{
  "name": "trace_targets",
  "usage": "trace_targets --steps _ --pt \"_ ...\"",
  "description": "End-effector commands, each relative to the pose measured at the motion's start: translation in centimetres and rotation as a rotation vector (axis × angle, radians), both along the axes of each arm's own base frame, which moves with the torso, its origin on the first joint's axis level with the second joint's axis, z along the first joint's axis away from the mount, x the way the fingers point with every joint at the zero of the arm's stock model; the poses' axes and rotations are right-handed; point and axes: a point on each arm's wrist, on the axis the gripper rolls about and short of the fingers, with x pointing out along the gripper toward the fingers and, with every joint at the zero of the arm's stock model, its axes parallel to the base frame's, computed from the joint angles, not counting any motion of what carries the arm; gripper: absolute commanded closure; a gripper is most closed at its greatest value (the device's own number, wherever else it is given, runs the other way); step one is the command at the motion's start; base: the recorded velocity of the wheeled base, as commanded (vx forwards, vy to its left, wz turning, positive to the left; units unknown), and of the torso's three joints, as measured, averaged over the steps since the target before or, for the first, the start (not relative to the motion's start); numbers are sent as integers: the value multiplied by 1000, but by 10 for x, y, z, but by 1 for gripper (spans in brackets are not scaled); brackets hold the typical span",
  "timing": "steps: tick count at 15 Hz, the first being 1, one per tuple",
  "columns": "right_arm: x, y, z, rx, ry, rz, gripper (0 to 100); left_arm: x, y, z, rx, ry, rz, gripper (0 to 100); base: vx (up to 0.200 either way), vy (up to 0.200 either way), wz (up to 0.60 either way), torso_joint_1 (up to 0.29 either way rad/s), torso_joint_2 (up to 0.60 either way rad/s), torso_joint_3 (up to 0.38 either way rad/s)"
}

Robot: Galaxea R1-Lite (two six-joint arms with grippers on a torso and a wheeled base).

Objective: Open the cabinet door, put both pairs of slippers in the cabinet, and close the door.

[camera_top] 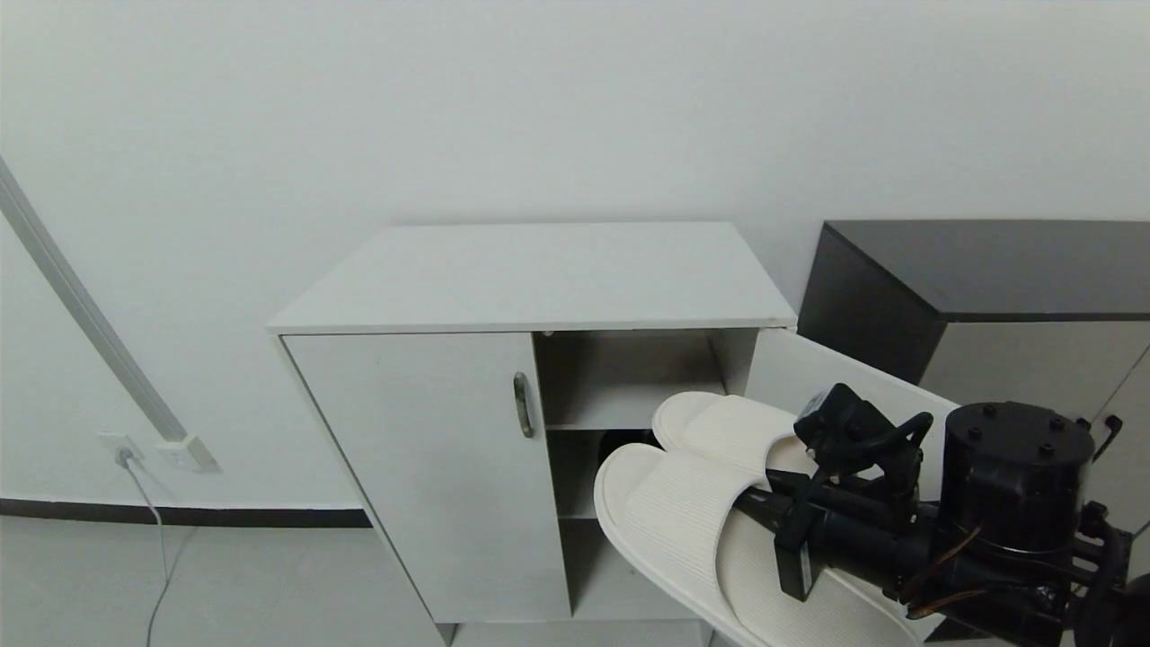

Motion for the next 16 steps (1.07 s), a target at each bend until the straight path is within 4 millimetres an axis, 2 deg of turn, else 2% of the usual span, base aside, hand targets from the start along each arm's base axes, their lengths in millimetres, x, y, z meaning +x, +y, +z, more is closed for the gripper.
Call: trace_targets --steps 1,9,16 --pt "0 0 0 0 1 0 100 0 0 0 0 1 0 100 0 0 0 -193 515 320" --pt "0 0 0 -1 -5 3 100 0 0 0 0 1 0 100 0 0 0 -159 493 326" --pt "-1 0 -1 10 -18 7 100 0 0 0 0 1 0 100 0 0 0 -88 454 362"
